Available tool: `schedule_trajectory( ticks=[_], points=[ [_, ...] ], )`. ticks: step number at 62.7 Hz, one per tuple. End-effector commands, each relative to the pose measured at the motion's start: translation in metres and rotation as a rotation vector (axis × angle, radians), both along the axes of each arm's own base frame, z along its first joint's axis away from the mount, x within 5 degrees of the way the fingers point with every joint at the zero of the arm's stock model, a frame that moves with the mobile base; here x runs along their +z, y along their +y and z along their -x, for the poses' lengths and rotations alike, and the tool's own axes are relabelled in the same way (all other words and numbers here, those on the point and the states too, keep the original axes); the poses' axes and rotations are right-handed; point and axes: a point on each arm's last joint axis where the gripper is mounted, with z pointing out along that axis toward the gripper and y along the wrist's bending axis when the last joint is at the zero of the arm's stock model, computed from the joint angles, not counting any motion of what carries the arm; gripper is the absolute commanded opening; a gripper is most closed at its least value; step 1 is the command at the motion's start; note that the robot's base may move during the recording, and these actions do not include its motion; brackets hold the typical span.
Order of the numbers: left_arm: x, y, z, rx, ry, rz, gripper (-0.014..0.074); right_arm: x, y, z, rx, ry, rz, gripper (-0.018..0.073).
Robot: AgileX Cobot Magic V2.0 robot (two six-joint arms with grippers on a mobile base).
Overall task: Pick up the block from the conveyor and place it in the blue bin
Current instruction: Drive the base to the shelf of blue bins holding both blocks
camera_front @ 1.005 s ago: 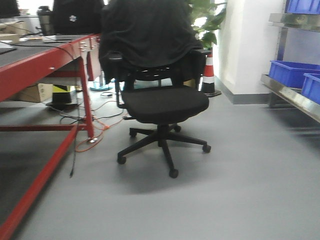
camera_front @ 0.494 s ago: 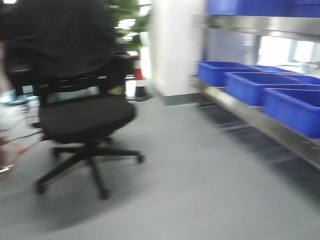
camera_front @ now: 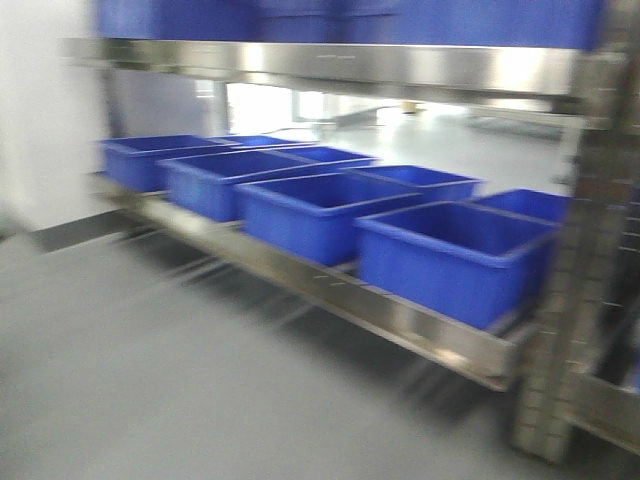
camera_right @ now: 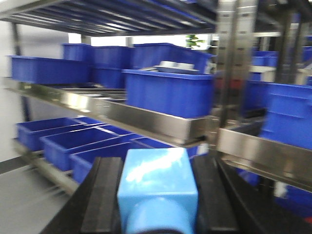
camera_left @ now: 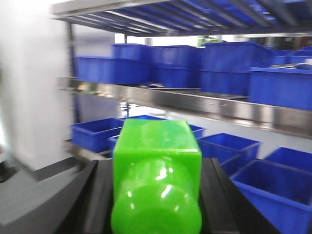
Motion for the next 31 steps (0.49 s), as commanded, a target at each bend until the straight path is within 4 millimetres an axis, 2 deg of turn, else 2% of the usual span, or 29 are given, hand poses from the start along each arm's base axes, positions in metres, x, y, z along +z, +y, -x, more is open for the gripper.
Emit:
schedule_trajectory(
  ticks=[1, 31],
  points=[
    [0.0017, -0.0002, 0.0011, -0.003, -0.018, -0.003, -0.0111, 0.0031, -0.0005, 0.0005, -0.008, -0.032, 0.008, -0.0154],
    [0.0017, -0.0002, 0.0011, -0.003, -0.018, -0.003, -0.0111, 0.0031, -0.0005, 0.0005, -0.008, -0.032, 0.008, -0.0154]
  ],
)
